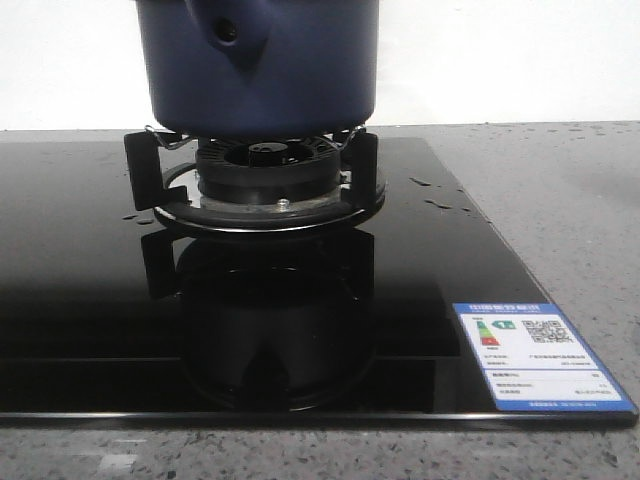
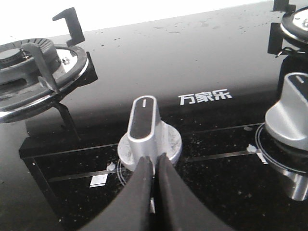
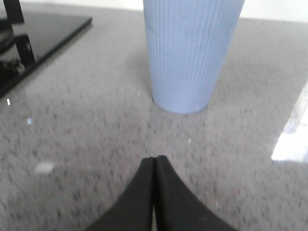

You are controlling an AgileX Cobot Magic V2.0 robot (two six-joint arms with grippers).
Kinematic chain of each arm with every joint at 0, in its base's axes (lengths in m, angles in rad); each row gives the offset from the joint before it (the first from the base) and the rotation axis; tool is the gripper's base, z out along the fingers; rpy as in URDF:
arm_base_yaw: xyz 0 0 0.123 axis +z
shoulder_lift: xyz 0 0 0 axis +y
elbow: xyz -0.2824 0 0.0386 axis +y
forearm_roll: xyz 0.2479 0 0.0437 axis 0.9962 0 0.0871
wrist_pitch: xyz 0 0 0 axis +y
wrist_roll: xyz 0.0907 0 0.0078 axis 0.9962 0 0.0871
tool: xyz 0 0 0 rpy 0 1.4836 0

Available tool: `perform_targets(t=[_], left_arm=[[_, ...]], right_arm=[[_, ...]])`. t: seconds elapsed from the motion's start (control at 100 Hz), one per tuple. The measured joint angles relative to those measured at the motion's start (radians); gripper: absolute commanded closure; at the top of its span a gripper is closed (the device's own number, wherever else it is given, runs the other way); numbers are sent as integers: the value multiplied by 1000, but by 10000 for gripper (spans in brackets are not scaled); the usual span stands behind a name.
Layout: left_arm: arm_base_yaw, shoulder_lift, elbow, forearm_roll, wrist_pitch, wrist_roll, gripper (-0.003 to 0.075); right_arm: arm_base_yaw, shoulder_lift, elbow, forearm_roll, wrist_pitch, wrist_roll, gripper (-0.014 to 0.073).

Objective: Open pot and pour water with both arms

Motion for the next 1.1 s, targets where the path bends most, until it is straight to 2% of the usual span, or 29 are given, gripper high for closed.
perform_targets(t=[0.12,0.21,0.28,0.36,0.49,0.57,0.68,0.75,0.82,0.88,1.0,1.1], left_arm=[[0,0,0,7,0,0,739],[0,0,0,-7,-9,0,739],[0,0,1,-75,-42,0,739],[0,0,1,-234,-138,0,739],[0,0,1,-522,-317,0,739],[0,0,0,-766,-417,-2,739],[0,0,0,-1096,-480,-4,739],[0,0,0,-1212,-498,-7,739],[0,0,-3,-1255,-482,-7,739],[0,0,-15,-1249,-411,-7,739],[0,5,-77,-1132,-181,-7,739],[0,76,-151,-1025,-13,12,738]], right_arm=[[0,0,0,83,-118,0,667],[0,0,0,225,-190,0,667],[0,0,0,340,-219,0,667],[0,0,0,448,-231,0,667],[0,0,0,549,-237,0,667],[0,0,0,610,-222,0,667],[0,0,-2,637,-142,0,667],[0,0,-21,638,-86,0,667],[0,0,-62,638,-35,0,667],[0,0,-107,636,7,0,667],[0,43,-227,603,147,0,667],[0,149,-345,561,348,0,667]])
